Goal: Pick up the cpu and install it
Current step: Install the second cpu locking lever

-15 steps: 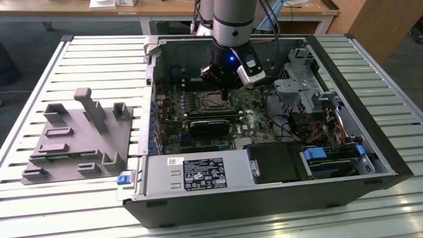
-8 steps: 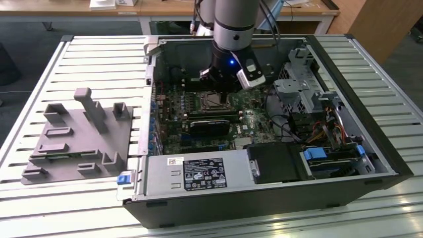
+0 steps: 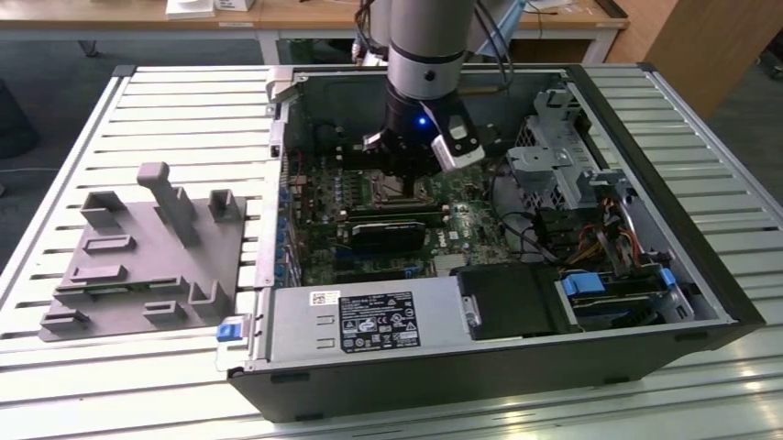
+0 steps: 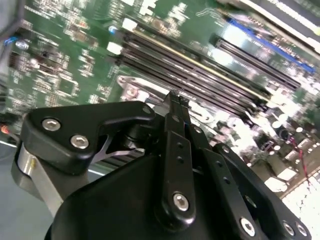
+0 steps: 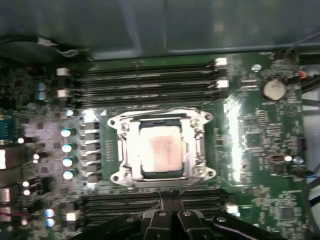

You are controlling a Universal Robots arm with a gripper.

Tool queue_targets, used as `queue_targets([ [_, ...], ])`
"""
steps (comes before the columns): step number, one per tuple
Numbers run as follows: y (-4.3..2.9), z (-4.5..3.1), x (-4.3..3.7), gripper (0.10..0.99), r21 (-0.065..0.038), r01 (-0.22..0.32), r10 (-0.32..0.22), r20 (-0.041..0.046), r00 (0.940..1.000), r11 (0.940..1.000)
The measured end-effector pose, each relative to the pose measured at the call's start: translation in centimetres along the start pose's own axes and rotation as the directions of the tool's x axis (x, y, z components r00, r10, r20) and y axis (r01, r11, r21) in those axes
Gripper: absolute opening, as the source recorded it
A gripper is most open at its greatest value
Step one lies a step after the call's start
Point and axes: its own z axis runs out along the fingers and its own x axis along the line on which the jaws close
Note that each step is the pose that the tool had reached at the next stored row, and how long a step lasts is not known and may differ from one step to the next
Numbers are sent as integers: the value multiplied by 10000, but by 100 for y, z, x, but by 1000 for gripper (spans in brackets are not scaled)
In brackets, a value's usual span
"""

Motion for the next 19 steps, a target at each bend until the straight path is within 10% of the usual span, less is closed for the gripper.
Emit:
queue_targets([
  [5,-15,18,133,106,-21,3,-3,-3,10000,10000],
  [11,-88,36,129,106,-535,17,-19,-45,10000,9986],
  [19,-180,43,234,106,-720,17,-21,-57,10000,9974],
])
